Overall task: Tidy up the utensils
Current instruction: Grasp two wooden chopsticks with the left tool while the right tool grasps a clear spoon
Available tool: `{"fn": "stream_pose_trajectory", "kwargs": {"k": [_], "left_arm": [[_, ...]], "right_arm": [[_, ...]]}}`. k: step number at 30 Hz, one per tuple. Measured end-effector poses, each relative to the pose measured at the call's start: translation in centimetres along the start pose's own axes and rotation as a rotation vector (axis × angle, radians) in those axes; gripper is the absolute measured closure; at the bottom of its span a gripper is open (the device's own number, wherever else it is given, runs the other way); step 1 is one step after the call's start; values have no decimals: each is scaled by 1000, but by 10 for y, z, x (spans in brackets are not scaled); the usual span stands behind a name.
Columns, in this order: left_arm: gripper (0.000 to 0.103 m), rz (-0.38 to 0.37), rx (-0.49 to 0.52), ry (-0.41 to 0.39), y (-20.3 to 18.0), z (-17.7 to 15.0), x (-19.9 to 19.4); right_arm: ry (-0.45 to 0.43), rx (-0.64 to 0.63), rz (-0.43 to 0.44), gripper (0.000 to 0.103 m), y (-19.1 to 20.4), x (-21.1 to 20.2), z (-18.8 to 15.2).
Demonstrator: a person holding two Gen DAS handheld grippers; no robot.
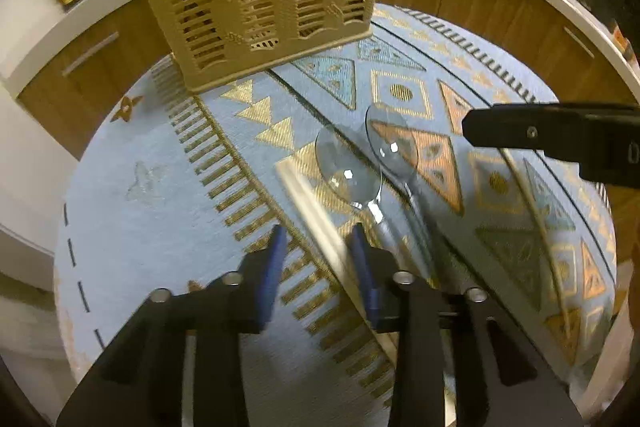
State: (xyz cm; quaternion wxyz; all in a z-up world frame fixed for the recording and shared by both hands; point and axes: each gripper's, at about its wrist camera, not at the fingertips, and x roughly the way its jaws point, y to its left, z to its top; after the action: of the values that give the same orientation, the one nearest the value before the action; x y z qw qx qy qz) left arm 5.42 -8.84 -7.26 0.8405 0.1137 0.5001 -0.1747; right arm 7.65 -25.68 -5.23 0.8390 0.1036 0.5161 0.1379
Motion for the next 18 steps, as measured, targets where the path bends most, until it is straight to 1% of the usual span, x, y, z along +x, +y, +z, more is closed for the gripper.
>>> {"fn": "stream_pose_trajectory", "kwargs": {"k": [3, 6, 9, 10, 11, 12, 17, 18], "left_arm": [[86, -35, -4, 21, 10, -4, -4], [90, -72, -13, 36, 22, -10, -9], [91, -82, -12, 45, 32, -17, -13], [91, -92, -12, 46, 36, -19, -14], [91, -94, -15, 49, 39, -20, -14], [91, -83, -21, 50, 42, -21, -15], [91, -73, -52, 46, 54, -20, -14], [91, -76, -55, 46, 56, -20, -14]], "right_arm": [[20, -17, 4, 67, 4, 3, -1], [49, -67, -7, 67, 14, 11, -4], [79, -107, -6, 67, 26, 22, -6], [83, -118, -18, 69, 31, 26, -6], [87, -124, -28, 75, 34, 29, -6], [92, -125, -32, 76, 36, 32, -5], [129, -122, -64, 77, 46, 49, -2], [124, -138, -86, 77, 50, 50, -2]]}}
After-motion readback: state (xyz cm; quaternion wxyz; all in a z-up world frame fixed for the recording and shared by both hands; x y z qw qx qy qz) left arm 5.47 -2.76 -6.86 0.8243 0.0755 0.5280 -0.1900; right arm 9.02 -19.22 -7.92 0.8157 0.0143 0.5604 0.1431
